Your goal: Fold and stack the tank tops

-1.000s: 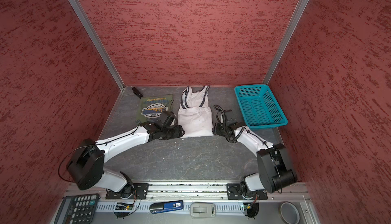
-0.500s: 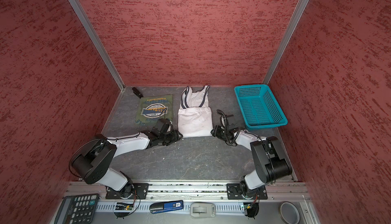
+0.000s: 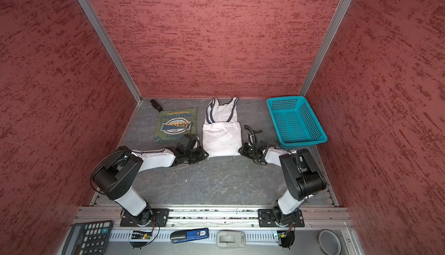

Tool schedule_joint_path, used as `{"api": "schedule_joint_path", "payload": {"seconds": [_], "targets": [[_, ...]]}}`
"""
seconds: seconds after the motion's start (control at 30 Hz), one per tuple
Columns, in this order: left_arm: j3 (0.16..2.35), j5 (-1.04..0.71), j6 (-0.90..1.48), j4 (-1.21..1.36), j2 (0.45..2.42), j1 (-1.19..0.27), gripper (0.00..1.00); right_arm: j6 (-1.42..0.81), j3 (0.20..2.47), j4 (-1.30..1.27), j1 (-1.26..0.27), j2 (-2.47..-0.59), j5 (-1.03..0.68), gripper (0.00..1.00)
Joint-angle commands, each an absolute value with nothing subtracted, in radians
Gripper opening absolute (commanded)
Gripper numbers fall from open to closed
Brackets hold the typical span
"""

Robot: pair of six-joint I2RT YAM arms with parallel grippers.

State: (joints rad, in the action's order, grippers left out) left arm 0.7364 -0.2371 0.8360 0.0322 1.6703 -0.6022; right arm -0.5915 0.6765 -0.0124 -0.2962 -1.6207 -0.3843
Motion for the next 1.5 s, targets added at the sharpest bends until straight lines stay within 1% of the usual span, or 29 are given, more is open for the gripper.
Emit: {"api": "schedule_joint_path", "payload": {"seconds": [0.0,0.1,0.17,0.27,0.4,0.5,0.6,0.73,0.9,1.0,1.07,1.23,1.47], "targets": [[0.752,-0.241,0.826,0.040,1.663,-0.622,0.15,-0.604,0.654,0.017,-0.311,-1.593,-0.389,0.14],[0.753,-0.197,0.815,-0.015,1.612,-0.664,0.07,-0.605,0.627,0.064,-0.320,-1.505,-0.358,0.04],[0.746,-0.159,0.808,-0.057,1.567,-0.699,0.05,-0.609,0.602,0.099,-0.327,-1.429,-0.342,0.00],[0.723,-0.106,0.817,-0.119,1.481,-0.769,0.02,-0.620,0.561,0.183,-0.343,-1.293,-0.321,0.00],[0.702,0.002,0.853,-0.261,1.327,-0.890,0.02,-0.645,0.524,0.367,-0.367,-1.040,-0.291,0.00],[0.691,0.023,0.897,-0.330,1.215,-0.966,0.02,-0.672,0.537,0.509,-0.381,-0.868,-0.295,0.00],[0.690,0.015,0.943,-0.362,1.128,-1.027,0.02,-0.706,0.574,0.610,-0.388,-0.746,-0.326,0.00],[0.707,0.027,0.993,-0.388,1.029,-1.087,0.02,-0.730,0.658,0.693,-0.394,-0.674,-0.359,0.00],[0.772,0.046,1.004,-0.404,0.965,-1.100,0.04,-0.737,0.775,0.706,-0.394,-0.700,-0.355,0.00],[0.834,0.067,0.978,-0.435,0.972,-1.066,0.06,-0.727,0.844,0.681,-0.394,-0.743,-0.323,0.00],[0.860,0.033,0.965,-0.424,0.993,-1.001,0.07,-0.716,0.887,0.657,-0.394,-0.796,-0.295,0.00],[0.888,-0.126,0.956,-0.332,1.081,-0.801,0.08,-0.670,0.969,0.571,-0.379,-0.962,-0.272,0.00],[1.016,-0.281,0.944,-0.311,1.301,-0.593,0.12,-0.608,1.108,0.451,-0.305,-1.277,-0.349,0.00]]}}
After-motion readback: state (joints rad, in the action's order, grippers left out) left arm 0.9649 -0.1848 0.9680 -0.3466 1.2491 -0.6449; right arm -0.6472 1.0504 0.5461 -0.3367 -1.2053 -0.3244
